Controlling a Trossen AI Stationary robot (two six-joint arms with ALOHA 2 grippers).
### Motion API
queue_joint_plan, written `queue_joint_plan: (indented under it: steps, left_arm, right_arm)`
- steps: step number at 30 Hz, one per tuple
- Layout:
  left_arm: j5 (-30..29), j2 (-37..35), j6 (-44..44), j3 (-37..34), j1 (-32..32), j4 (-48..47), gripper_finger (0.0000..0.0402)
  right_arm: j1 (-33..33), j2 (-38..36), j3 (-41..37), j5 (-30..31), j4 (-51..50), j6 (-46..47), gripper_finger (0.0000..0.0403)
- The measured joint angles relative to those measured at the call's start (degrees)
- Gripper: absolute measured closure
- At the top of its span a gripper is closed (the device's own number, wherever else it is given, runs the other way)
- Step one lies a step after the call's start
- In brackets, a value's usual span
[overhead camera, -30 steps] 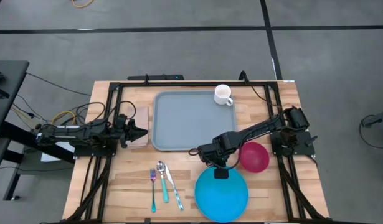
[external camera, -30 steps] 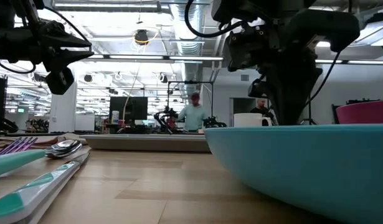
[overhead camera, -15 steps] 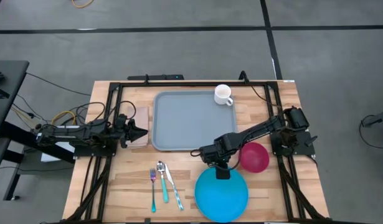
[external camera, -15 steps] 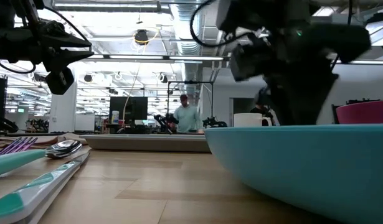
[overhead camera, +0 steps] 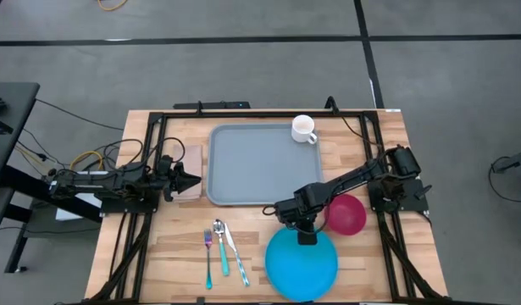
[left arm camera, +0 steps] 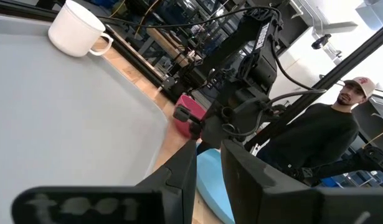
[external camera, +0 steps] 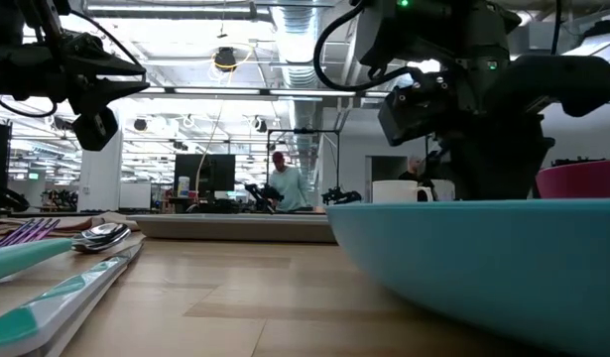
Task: Set up tray
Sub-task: Put the blue plate on the bottom right of the blue tray
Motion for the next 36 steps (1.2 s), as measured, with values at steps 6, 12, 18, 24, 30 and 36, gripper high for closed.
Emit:
queue_joint_plan:
  steps: [6, 12, 18, 24, 30, 36]
  left_arm:
    - [-0.01, 0.00, 0.00, 0.00, 0.00, 0.00, 0.0340]
    - [-0.01, 0.00, 0.00, 0.00, 0.00, 0.00, 0.0340]
    - [-0.01, 0.00, -0.02, 0.00, 0.00, 0.00, 0.0340]
    - [-0.01, 0.00, -0.02, 0.00, 0.00, 0.00, 0.0340]
    - [-0.01, 0.00, -0.04, 0.00, 0.00, 0.00, 0.0340]
    - [-0.01, 0.00, -0.03, 0.02, -0.01, 0.00, 0.0340]
  right_arm:
    - [-1.48, -0.04, 0.07, -1.42, -0.02, 0.60, 0.0385]
    - [-4.46, -0.02, 1.95, -4.61, -1.16, -0.05, 0.0398]
    - [-9.23, -0.02, 6.48, -5.52, -3.12, -1.30, 0.0400]
    - [-15.17, -0.02, 10.30, -3.83, -6.59, -4.20, 0.0400]
    - [-22.81, -0.04, 11.08, -0.74, -9.74, -7.56, 0.0400]
    - [-31.34, -0.04, 11.08, 0.00, -9.73, -7.74, 0.0400]
